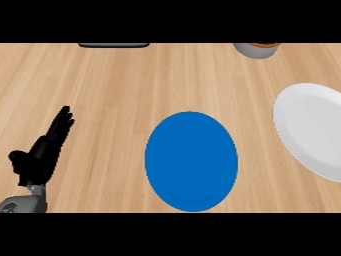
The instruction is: Pick the lemon from the plate and place it in the plate
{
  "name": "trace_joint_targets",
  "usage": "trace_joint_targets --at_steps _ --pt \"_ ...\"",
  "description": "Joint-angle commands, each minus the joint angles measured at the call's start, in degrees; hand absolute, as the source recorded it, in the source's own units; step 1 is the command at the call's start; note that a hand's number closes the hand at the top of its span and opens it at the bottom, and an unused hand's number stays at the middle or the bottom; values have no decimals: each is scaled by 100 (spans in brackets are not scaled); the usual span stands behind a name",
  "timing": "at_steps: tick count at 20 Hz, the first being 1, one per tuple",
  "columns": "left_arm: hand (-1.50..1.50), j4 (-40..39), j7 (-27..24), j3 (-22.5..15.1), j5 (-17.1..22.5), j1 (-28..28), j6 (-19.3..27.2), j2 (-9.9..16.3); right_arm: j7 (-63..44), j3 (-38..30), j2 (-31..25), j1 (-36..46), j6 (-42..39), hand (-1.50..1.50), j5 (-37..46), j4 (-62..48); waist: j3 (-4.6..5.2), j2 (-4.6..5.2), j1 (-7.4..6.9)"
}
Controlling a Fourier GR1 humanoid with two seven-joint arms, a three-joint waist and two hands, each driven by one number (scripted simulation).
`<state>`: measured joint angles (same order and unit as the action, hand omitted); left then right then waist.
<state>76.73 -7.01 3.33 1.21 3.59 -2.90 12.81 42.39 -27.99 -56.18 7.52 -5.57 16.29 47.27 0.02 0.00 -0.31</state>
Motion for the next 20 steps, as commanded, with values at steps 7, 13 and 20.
trace_joint_targets --at_steps 7,13,20 --pt "0 -344 157 119 -101 541 68 -80 -1121 835 965 672 128 150 396 983 0 6 22" --pt "0 -59 232 121 -63 201 -116 -21 -1957 1424 1689 1428 478 150 893 819 0 5 -15" --pt "0 -227 -210 53 -267 27 -21 -179 -2631 1193 2296 2009 1057 -150 816 -42 -1 13 -26"
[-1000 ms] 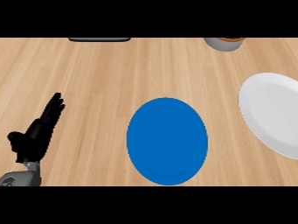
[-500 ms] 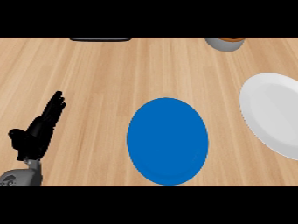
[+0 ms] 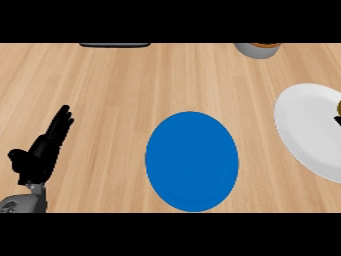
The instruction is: Pick the lemon from the plate and place it in the plate
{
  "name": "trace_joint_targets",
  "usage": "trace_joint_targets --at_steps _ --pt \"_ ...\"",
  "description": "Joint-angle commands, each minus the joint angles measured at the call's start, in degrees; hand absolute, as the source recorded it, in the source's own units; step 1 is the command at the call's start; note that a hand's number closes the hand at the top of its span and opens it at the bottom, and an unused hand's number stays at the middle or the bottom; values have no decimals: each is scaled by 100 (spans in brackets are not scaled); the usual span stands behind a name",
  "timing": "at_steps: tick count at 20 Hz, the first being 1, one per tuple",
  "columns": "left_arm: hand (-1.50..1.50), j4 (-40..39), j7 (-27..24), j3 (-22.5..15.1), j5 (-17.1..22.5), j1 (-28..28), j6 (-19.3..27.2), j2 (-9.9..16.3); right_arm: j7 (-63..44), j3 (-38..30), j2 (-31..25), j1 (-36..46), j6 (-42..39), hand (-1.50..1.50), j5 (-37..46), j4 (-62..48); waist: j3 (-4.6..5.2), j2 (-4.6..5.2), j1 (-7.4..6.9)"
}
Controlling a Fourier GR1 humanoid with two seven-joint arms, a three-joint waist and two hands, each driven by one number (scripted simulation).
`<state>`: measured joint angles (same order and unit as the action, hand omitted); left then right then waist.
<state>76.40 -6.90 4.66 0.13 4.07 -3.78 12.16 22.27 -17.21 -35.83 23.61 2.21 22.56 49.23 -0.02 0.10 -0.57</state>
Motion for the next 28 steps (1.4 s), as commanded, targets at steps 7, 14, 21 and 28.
trace_joint_targets --at_steps 7,14,21,28 --pt "0 41 181 21 -16 147 -88 -25 -211 -404 229 823 1 -150 -362 -1190 -4 4 -8" --pt "0 75 -47 29 -68 -64 -52 -56 471 -1582 38 514 -595 -150 -1671 -1500 -10 8 39" --pt "0 188 -77 42 -65 -103 -56 -73 1123 -2338 -1032 142 -2179 -150 -2381 -2725 -21 38 -14" --pt "0 329 127 -118 -156 -70 77 -264 2442 -2293 -1640 -695 -3223 -150 -2165 -3297 -50 67 -42"
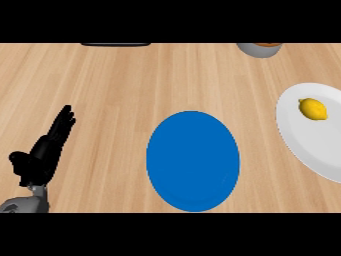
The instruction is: Pick the lemon from the plate and place it in the plate
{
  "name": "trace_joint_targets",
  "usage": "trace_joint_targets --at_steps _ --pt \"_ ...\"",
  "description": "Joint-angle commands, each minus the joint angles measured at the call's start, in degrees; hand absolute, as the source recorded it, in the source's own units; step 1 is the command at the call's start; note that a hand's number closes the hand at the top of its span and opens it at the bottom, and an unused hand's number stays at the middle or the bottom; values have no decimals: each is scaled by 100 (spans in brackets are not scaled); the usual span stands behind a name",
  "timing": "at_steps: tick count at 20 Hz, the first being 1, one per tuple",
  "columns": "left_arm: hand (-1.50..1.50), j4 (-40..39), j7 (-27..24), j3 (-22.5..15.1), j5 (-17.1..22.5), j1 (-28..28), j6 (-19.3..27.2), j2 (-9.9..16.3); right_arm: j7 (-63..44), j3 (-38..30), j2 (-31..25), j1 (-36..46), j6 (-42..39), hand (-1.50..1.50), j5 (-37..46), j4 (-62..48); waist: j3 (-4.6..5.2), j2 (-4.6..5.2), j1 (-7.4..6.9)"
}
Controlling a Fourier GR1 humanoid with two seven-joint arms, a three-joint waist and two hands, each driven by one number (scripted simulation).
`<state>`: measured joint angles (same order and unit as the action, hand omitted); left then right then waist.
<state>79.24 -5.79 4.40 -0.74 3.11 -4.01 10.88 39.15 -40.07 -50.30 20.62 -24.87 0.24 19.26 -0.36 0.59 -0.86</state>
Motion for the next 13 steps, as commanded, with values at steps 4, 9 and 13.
trace_joint_targets --at_steps 4,9,13 --pt "0 -18 -69 117 133 27 -186 125 1037 85 -293 -551 -751 -150 143 -366 -20 8 -25" --pt "0 -167 -287 62 58 -131 -149 22 1140 243 -386 -588 -554 -150 315 -390 -29 18 -81" --pt "0 -432 -163 123 87 248 -157 49 1427 199 -253 -661 -310 -150 275 -425 -33 34 11"
